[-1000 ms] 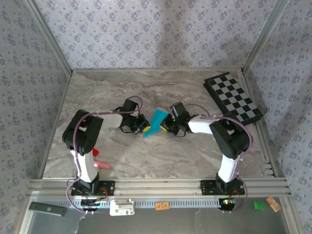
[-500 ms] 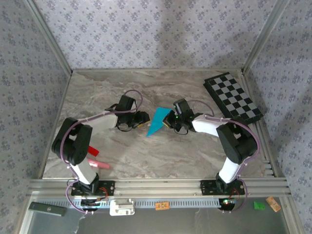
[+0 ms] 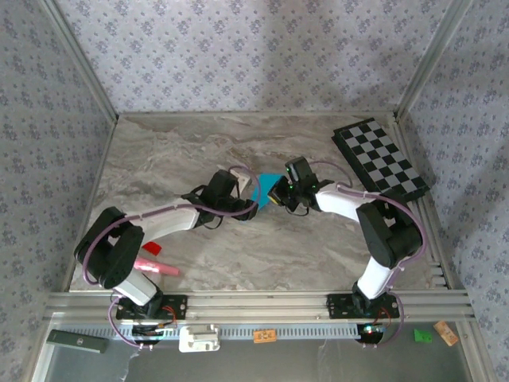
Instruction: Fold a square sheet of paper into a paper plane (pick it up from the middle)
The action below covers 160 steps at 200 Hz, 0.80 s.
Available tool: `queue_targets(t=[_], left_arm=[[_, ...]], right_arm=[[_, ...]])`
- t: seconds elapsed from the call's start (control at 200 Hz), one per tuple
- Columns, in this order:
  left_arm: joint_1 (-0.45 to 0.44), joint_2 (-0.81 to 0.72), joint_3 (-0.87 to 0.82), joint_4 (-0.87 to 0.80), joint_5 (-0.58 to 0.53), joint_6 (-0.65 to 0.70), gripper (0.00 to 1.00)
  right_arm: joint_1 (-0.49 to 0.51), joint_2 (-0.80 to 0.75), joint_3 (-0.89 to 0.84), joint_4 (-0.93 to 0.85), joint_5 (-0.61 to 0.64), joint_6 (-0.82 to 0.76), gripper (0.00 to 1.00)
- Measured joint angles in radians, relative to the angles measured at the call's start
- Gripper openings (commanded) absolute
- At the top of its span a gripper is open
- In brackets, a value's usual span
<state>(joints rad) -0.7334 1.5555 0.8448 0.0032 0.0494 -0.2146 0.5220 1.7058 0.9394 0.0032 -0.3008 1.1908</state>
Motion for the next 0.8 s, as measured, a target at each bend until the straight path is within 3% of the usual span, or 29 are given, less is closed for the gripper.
queue_targets(t=[0.38,0.585,0.8], left_arm=[[-0.06,0.046,-0.034,0.133,-0.026,0.307,0.63],[-0.06,0.116,-0.034,0.169,0.006,0.392,0.57],[-0.06,0.168,-0.022,0.204,0.013,0.435,0.45]], right_arm=[[-0.008,-0.006,0.018,-0.032,-0.019,0.026,0.0],[-0.013,-0.006,0.019,-0.032,-0.034,0.038,0.0],[-0.016,-0.006,0.019,-0.037,-0.045,0.052,0.01]])
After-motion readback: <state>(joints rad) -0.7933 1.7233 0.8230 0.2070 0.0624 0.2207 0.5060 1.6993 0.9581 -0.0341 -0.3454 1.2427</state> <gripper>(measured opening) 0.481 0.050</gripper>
